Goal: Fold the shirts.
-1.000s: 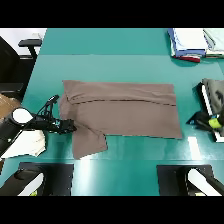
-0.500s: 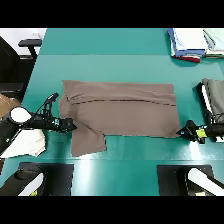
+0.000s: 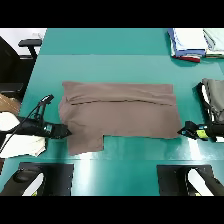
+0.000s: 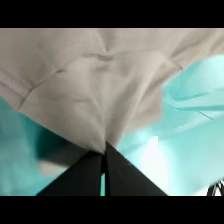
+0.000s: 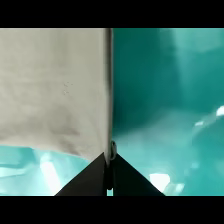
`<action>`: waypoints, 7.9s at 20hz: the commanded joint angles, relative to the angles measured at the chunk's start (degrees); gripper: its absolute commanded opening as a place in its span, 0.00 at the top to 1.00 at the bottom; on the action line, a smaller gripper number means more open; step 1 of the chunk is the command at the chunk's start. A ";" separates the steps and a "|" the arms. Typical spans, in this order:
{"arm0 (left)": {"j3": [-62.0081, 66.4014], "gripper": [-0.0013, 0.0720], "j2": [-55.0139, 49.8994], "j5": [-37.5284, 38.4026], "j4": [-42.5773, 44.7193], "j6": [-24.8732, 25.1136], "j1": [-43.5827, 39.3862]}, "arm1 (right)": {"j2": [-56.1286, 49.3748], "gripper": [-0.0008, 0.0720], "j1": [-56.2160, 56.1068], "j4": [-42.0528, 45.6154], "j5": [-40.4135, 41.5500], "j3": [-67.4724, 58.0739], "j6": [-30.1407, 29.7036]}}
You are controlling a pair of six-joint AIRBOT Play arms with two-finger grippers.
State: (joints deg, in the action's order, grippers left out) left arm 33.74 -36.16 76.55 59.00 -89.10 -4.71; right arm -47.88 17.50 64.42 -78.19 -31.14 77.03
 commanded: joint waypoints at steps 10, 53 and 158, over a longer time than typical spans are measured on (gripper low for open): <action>7.58 0.94 -4.00 -12.09 11.98 -3.93 -0.02 | -2.60 0.97 -4.55 7.26 -2.29 -20.20 4.85; 39.80 0.94 -56.41 -29.88 -5.81 1.46 -22.25 | -40.39 0.97 -11.56 -15.41 -5.70 -53.40 -7.93; 54.99 0.94 -26.56 -10.86 3.96 4.07 -5.66 | -30.62 0.97 24.76 -5.86 -2.12 -71.80 6.91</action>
State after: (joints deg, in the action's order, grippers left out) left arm 88.75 -62.72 64.36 62.96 -85.45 -10.35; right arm -81.89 39.72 55.22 -76.66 -108.07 83.92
